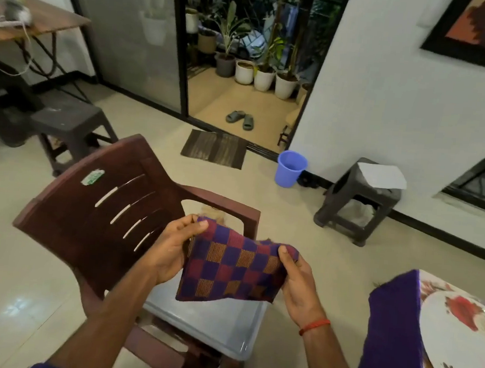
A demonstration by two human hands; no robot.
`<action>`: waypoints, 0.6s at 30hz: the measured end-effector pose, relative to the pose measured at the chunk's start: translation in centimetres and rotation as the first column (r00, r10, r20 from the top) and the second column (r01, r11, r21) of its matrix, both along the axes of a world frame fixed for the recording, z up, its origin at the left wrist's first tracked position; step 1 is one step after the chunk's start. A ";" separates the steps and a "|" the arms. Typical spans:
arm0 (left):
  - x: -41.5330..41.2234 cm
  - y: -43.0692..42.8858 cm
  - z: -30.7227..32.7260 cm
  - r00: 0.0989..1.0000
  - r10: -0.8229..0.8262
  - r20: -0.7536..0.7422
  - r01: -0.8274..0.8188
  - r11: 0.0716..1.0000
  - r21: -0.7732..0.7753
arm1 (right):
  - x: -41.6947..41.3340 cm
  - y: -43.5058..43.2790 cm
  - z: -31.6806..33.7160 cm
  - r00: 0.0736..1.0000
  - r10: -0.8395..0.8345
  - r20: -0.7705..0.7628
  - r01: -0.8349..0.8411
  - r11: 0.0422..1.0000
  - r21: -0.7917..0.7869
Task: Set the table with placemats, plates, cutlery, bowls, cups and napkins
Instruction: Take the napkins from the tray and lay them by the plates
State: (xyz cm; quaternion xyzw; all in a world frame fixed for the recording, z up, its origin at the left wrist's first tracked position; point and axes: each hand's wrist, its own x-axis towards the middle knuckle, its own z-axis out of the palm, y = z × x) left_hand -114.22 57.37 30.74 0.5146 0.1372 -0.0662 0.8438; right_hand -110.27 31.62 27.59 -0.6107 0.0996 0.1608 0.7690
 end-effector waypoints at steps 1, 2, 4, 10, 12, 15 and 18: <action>-0.3 -0.2 -0.4 1.000 -0.011 0.004 0.011 1.000 0.022 | -0.4 -0.5 0.3 1.000 -0.022 0.019 0.023 0.998 -0.053; -0.6 -0.6 -0.7 1.000 -0.011 0.002 0.011 0.998 0.062 | -1.0 -1.2 0.5 0.998 -0.056 0.039 0.059 0.994 -0.097; -0.9 -1.4 -1.4 1.000 -0.002 0.029 -0.004 0.982 0.188 | -1.9 -2.6 1.2 0.989 -0.119 0.084 0.130 0.982 -0.137; -0.7 -4.1 -1.0 0.988 0.010 0.152 -0.082 0.878 0.471 | -4.5 -7.1 3.7 0.940 -0.237 0.246 0.278 0.950 -0.145; -0.5 -5.0 -0.3 0.975 -0.019 0.222 -0.104 0.841 0.531 | -5.6 -8.3 4.5 0.926 -0.239 0.293 0.288 0.948 -0.134; 0.0 -6.6 0.4 0.949 -0.035 0.313 -0.147 0.829 0.540 | -7.0 -9.9 5.8 0.911 -0.235 0.339 0.296 0.945 -0.140; 0.2 -8.5 1.1 0.934 -0.060 0.353 -0.149 0.831 0.536 | -8.1 -11.7 6.7 0.885 -0.265 0.383 0.345 0.926 -0.155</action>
